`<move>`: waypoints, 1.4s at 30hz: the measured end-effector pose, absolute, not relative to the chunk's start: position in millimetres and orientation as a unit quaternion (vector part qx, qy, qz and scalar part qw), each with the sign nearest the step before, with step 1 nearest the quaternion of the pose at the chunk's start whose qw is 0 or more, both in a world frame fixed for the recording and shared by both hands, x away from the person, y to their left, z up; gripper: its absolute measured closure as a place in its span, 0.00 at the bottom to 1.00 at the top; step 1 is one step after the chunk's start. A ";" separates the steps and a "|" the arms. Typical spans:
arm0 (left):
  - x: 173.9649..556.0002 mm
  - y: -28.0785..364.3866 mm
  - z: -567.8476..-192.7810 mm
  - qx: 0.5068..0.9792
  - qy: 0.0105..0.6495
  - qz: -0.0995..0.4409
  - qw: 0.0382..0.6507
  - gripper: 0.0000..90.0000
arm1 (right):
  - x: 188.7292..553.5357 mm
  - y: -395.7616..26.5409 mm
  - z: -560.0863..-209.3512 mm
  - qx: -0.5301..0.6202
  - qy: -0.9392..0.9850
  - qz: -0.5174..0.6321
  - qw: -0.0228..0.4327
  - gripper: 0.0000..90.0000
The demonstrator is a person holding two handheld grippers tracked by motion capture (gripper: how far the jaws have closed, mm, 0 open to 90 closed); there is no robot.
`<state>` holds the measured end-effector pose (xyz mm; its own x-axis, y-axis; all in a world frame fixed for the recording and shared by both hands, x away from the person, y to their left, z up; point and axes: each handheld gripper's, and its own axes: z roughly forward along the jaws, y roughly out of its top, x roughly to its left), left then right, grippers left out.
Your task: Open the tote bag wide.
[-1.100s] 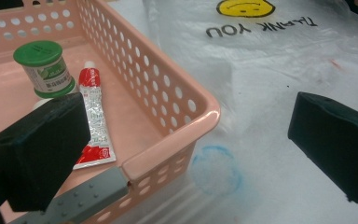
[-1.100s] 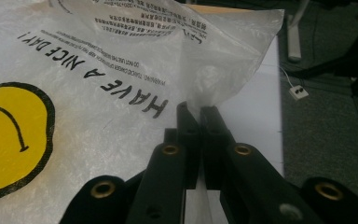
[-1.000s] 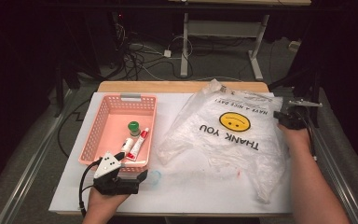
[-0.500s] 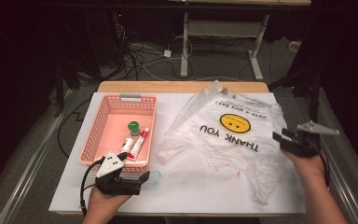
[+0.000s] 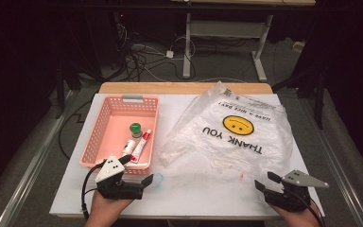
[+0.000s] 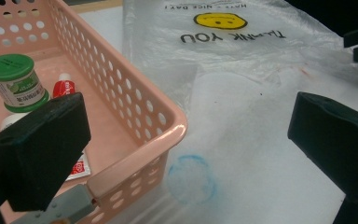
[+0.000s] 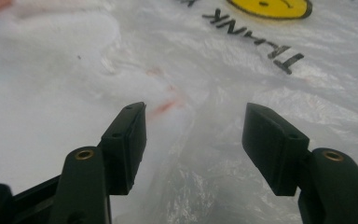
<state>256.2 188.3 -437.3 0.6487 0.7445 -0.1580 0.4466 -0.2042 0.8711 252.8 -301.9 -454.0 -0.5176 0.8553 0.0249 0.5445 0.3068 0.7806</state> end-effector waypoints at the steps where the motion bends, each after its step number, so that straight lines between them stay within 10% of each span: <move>1: 255.9 188.3 -437.0 0.761 0.391 0.151 0.496 0.00 | 254.4 -300.3 -457.3 0.449 0.786 0.376 0.200 0.48; 13: 255.0 185.9 -436.0 0.764 0.384 0.156 0.494 0.00 | 261.3 -292.2 -477.4 0.433 0.819 0.309 0.215 1.00; 32: 258.0 188.4 -436.4 0.763 0.387 0.155 0.493 0.00 | 228.9 -213.9 -462.9 0.297 0.873 0.349 0.168 0.99; 42: 259.4 189.3 -437.6 0.765 0.388 0.156 0.490 0.00 | 226.2 -231.1 -439.0 0.306 0.831 0.435 0.165 0.67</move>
<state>259.4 189.3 -437.6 0.6510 0.7458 -0.1413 0.4400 -0.2191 0.8709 226.2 -231.1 -439.0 -0.7575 0.6528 -0.0084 0.3652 0.4343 0.8234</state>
